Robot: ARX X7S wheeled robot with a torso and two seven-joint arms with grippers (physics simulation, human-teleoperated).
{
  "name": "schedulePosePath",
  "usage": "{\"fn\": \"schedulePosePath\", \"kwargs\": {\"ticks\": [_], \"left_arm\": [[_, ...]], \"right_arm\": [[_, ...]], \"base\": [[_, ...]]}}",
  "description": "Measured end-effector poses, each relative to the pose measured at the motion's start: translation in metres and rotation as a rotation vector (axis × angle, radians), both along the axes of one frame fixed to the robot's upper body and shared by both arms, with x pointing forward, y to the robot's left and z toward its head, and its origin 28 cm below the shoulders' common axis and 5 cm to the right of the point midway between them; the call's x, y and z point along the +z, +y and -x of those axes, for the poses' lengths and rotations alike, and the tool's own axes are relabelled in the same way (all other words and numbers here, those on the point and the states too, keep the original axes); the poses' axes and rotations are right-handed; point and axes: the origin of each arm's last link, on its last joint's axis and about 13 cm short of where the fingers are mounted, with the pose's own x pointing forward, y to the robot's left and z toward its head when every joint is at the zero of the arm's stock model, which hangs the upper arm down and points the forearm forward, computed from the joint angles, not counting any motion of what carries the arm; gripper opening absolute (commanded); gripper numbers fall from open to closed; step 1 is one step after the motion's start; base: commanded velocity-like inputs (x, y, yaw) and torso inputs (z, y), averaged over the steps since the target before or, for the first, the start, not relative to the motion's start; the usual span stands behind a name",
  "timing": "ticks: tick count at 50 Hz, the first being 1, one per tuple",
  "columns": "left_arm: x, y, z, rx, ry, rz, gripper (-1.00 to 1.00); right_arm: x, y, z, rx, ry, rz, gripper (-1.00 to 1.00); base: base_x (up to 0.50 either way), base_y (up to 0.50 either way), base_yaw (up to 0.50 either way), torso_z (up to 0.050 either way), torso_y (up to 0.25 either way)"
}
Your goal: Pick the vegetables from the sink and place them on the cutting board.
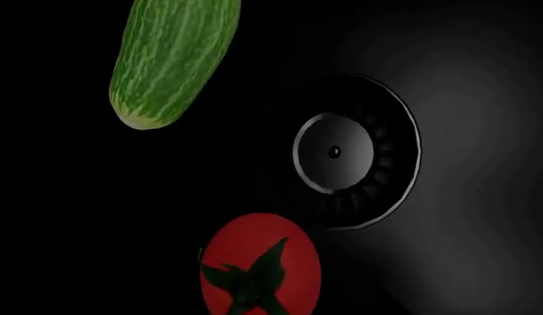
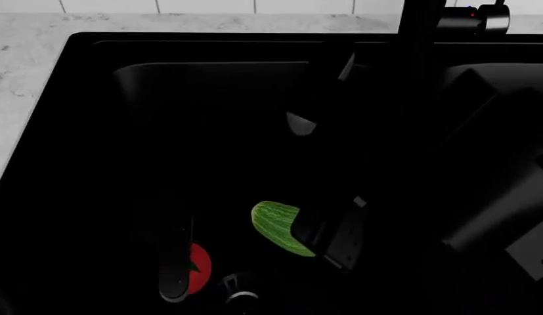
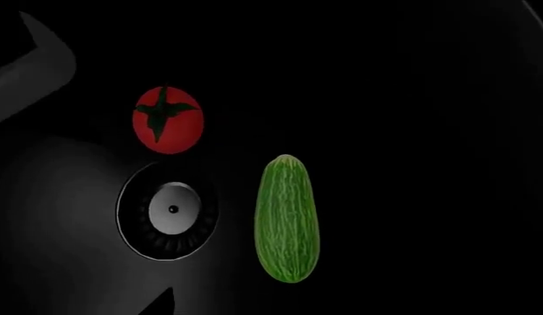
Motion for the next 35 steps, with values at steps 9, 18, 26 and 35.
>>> {"fn": "schedulePosePath", "kwargs": {"ticks": [9, 18, 26, 35], "left_arm": [[-0.009, -0.006, -0.007, 0.008, 0.008, -0.028, 1.0], [-0.018, -0.012, -0.012, 0.008, 0.007, -0.056, 1.0], [-0.025, -0.017, -0.016, 0.012, -0.006, -0.078, 1.0], [-0.028, -0.017, -0.021, 0.039, -0.007, -0.064, -1.0]], "right_arm": [[-0.002, 0.001, -0.001, 0.005, 0.005, 0.006, 1.0], [-0.004, 0.002, -0.001, 0.007, 0.008, 0.009, 1.0], [-0.005, 0.001, -0.001, 0.007, 0.009, 0.011, 1.0], [-0.007, 0.001, 0.0, 0.008, 0.006, 0.011, 1.0]], "base": [[0.01, 0.0, 0.0, 0.0, 0.0], [0.01, 0.0, 0.0, 0.0, 0.0], [0.01, 0.0, 0.0, 0.0, 0.0], [0.02, 0.0, 0.0, -0.002, -0.005]]}}
